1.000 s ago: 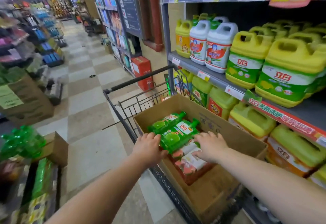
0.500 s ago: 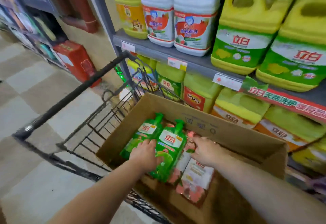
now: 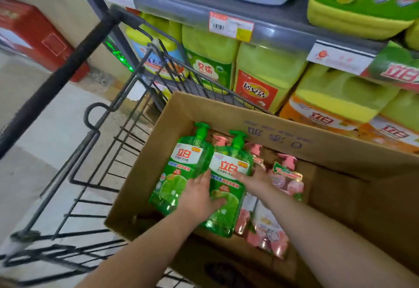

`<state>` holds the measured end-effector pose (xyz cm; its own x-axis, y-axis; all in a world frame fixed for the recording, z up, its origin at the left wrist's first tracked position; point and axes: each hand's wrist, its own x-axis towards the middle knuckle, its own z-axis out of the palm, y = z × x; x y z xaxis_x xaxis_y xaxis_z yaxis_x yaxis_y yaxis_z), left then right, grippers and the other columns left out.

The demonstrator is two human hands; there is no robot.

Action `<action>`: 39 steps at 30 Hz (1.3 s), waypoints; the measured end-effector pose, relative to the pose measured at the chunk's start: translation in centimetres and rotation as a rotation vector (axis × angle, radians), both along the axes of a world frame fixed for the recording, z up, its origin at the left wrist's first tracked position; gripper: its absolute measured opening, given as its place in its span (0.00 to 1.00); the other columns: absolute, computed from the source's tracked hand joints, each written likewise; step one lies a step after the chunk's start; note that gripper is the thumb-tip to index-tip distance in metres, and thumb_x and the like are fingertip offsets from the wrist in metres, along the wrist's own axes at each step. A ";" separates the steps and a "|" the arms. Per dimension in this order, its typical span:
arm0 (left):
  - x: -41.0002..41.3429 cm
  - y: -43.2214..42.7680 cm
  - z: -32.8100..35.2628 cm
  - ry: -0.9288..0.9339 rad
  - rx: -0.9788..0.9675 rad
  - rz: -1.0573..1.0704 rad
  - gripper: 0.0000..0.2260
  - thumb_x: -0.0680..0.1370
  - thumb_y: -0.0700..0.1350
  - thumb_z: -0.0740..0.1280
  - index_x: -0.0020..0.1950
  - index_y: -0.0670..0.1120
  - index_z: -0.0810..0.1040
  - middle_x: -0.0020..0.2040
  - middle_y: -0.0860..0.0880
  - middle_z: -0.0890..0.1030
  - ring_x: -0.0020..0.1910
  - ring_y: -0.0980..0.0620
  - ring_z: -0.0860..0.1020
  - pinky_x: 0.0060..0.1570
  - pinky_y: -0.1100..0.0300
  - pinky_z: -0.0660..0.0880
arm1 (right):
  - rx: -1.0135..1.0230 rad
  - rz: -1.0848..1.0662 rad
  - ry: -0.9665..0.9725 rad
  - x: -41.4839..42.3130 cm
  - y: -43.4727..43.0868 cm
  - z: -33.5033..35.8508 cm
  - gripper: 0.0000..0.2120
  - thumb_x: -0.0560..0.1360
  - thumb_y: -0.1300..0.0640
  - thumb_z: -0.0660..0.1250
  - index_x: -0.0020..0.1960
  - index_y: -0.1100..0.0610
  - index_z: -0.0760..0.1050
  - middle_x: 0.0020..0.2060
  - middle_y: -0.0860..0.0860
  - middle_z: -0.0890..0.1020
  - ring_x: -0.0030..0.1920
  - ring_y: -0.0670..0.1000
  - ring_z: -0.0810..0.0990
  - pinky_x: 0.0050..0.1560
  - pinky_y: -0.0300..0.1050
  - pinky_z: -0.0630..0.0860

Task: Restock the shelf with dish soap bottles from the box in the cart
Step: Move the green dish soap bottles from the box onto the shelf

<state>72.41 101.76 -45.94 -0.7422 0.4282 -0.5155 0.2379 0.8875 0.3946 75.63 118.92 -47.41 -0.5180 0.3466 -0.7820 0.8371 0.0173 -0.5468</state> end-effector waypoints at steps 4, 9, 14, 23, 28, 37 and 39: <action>-0.3 -1.0 -0.5 -0.001 0.049 -0.010 0.41 0.71 0.60 0.69 0.76 0.46 0.52 0.68 0.48 0.72 0.67 0.48 0.67 0.67 0.53 0.66 | -0.116 -0.244 -0.016 -1.1 -1.1 -1.3 0.39 0.64 0.47 0.78 0.69 0.59 0.67 0.65 0.58 0.75 0.64 0.59 0.74 0.67 0.58 0.70; -1.2 -1.0 -0.5 -0.024 0.051 -0.005 0.41 0.71 0.59 0.68 0.76 0.46 0.53 0.68 0.49 0.71 0.67 0.49 0.66 0.65 0.53 0.67 | -0.217 -0.331 -0.013 -1.2 -1.1 -1.5 0.33 0.62 0.52 0.80 0.62 0.61 0.73 0.59 0.57 0.80 0.60 0.58 0.77 0.63 0.52 0.72; -1.3 -1.0 -0.5 -0.024 0.051 0.004 0.41 0.70 0.60 0.69 0.76 0.48 0.54 0.67 0.49 0.71 0.67 0.49 0.67 0.65 0.53 0.66 | -0.228 -0.444 0.039 -1.1 -1.7 -1.5 0.42 0.60 0.54 0.81 0.68 0.61 0.65 0.60 0.58 0.79 0.58 0.58 0.79 0.58 0.53 0.75; -1.6 -0.8 1.3 -0.209 0.209 0.170 0.41 0.67 0.58 0.74 0.73 0.47 0.59 0.67 0.49 0.70 0.69 0.47 0.66 0.68 0.50 0.66 | -0.167 -0.268 0.248 0.9 -1.8 2.4 0.24 0.62 0.58 0.80 0.56 0.55 0.77 0.50 0.52 0.84 0.48 0.49 0.84 0.50 0.44 0.80; -0.8 0.2 5.0 -0.484 0.356 0.232 0.38 0.68 0.54 0.74 0.72 0.50 0.58 0.50 0.60 0.72 0.49 0.60 0.73 0.50 0.67 0.69 | -0.136 -0.237 0.397 2.7 -0.3 7.2 0.15 0.63 0.62 0.79 0.43 0.49 0.79 0.35 0.42 0.86 0.35 0.38 0.83 0.34 0.31 0.77; 4.0 6.4 13.3 -0.294 0.543 0.074 0.25 0.68 0.51 0.75 0.61 0.51 0.69 0.54 0.52 0.80 0.53 0.52 0.79 0.54 0.58 0.75 | -0.017 -0.324 0.544 9.4 4.8 17.4 0.25 0.62 0.58 0.80 0.56 0.54 0.75 0.48 0.52 0.85 0.47 0.53 0.85 0.50 0.51 0.81; 5.9 8.5 15.3 -0.255 0.572 0.013 0.28 0.67 0.53 0.76 0.62 0.49 0.68 0.54 0.53 0.80 0.52 0.53 0.78 0.54 0.57 0.74 | 0.029 -0.333 0.616 12.4 6.3 19.5 0.23 0.64 0.59 0.79 0.56 0.54 0.77 0.49 0.54 0.85 0.48 0.53 0.85 0.53 0.51 0.80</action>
<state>78.28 110.28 -30.64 -0.6328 0.6807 -0.3690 0.0640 0.5209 0.8512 88.05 125.27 -27.87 -0.7265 0.5799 -0.3686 0.3386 -0.1647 -0.9264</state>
